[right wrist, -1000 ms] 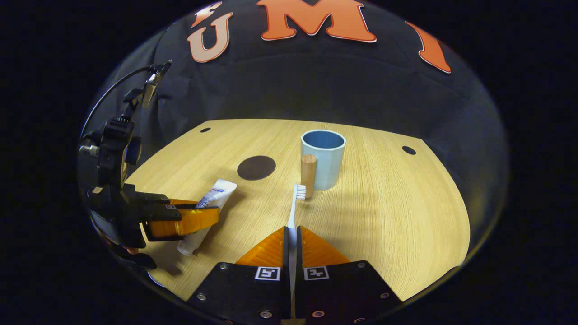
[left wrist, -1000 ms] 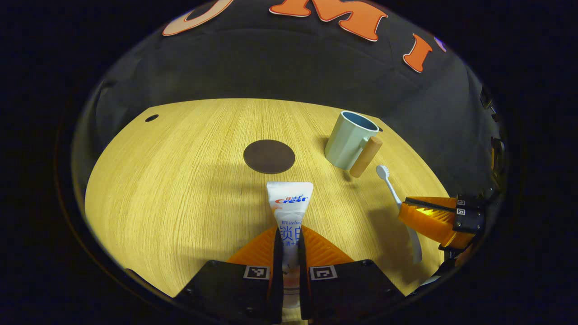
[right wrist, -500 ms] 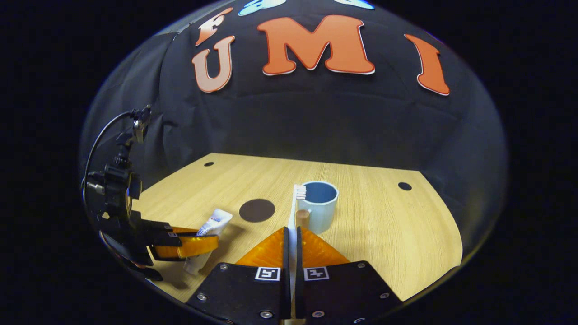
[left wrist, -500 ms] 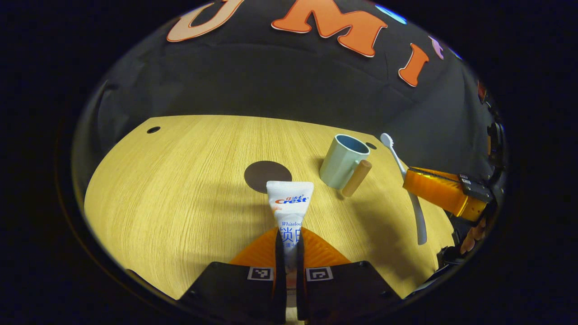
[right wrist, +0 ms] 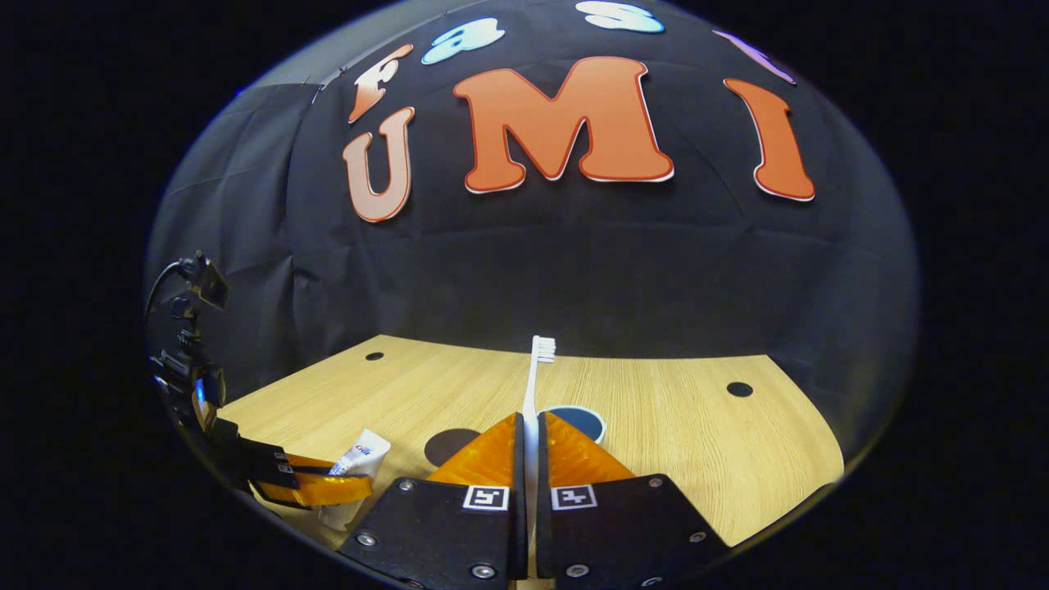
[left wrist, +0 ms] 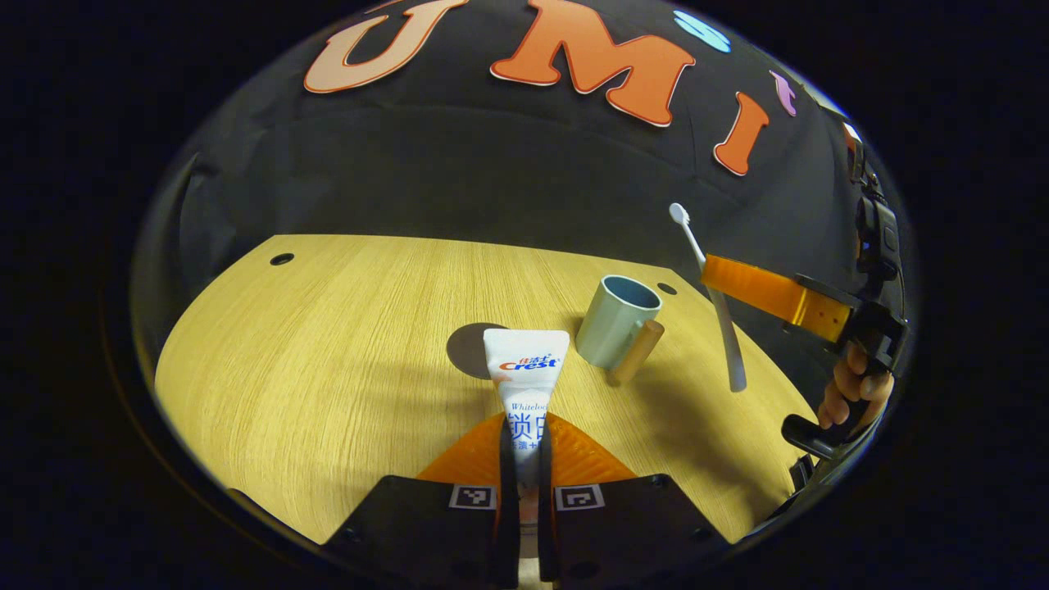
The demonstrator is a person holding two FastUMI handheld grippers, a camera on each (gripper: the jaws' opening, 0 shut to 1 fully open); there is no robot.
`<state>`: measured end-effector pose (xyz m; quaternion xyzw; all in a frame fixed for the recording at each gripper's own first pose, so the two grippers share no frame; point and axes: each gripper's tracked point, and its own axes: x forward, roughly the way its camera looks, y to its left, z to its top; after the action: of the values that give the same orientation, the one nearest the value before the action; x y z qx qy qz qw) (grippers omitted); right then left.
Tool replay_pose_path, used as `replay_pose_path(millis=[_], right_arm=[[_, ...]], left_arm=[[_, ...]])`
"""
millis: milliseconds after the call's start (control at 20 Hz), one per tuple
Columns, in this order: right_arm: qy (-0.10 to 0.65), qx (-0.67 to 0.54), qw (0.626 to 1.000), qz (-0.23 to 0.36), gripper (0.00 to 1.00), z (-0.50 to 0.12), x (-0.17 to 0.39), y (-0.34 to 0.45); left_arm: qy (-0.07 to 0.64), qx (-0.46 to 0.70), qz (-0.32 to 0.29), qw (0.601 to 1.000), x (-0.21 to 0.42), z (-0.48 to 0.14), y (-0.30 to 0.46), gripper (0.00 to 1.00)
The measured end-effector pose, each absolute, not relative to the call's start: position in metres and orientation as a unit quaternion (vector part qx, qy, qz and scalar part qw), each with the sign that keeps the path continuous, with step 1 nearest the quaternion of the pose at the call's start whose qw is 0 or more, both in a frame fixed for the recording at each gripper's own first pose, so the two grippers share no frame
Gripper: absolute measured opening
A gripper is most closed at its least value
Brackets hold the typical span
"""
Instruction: Put the toothbrush and toothpaste on the desktop into the cup, then pick up the cup and place it on the coaster on the desktop.
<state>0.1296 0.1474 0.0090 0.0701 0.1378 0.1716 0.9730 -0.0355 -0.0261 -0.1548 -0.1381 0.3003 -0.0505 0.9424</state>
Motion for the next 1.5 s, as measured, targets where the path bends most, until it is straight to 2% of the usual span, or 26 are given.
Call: replay_pose_path(millis=[400,750,1050,1500], right_arm=[[0.072,0.12,0.975,0.175,0.04,0.022,0.174,0.152],[0.047,0.162,0.97,0.175,0.05,0.023,0.207,0.148],[0.021,0.178,0.97,0.166,0.04,0.022,0.224,0.141],[-0.008,0.162,0.975,0.15,0.05,0.012,0.228,0.139]], left_arm=[[0.278,-0.131,-0.045,0.951,-0.037,-0.147,-0.023,0.12],[0.265,-0.131,-0.032,0.955,-0.041,-0.14,-0.021,0.13],[0.244,-0.133,-0.031,0.96,-0.045,-0.135,-0.019,0.13],[0.197,-0.13,-0.029,0.971,-0.045,-0.095,-0.011,0.12]])
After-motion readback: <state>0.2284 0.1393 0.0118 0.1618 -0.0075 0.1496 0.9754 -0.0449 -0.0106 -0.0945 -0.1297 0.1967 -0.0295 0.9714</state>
